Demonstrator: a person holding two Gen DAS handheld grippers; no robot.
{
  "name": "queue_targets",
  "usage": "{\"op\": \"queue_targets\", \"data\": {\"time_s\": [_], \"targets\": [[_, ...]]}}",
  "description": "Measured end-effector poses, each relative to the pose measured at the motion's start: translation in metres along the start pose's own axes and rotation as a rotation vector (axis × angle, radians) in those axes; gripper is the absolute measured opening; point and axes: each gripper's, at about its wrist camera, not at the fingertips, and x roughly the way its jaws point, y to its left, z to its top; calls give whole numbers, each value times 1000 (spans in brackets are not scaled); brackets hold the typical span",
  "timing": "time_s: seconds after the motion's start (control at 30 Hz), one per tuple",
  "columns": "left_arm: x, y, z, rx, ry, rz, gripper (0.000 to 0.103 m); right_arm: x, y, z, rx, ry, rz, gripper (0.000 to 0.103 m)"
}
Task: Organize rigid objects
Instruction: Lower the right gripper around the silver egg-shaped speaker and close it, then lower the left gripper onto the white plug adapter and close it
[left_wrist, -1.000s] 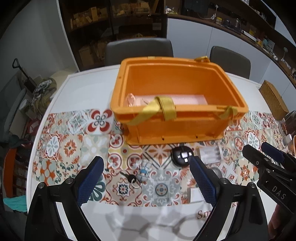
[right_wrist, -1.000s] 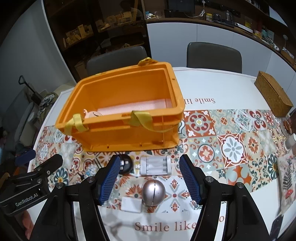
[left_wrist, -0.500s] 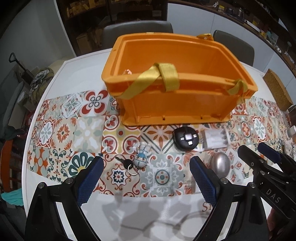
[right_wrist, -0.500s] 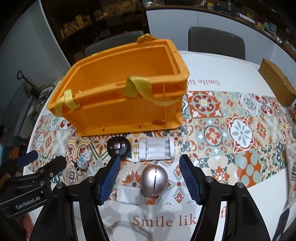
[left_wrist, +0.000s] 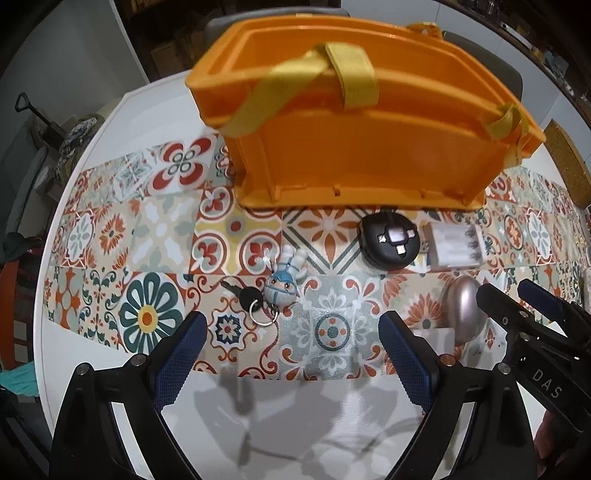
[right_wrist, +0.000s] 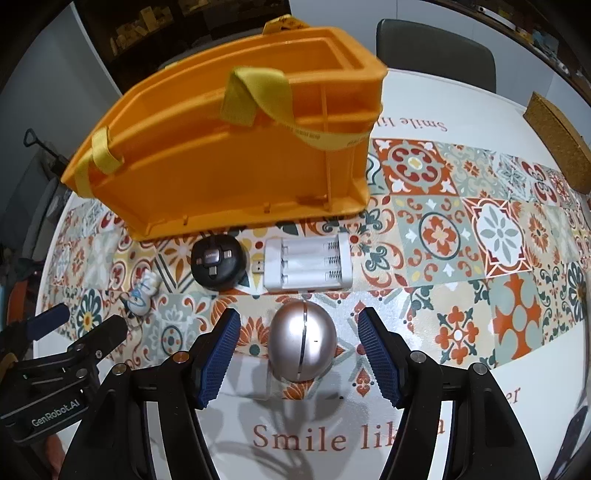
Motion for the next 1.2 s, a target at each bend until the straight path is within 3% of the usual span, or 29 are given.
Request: {"op": "queue_targets", "data": {"time_s": [0.77, 0.93, 1.2], "targets": [[43, -6, -12, 8, 97, 19, 95, 58, -2, -10, 4, 106, -21, 66], [45, -5, -13, 8, 96, 21, 95, 64, 3, -9, -16, 79, -30, 55], [40, -9, -15, 9, 83, 19, 95, 60, 3, -10, -11, 57, -32, 55]]}}
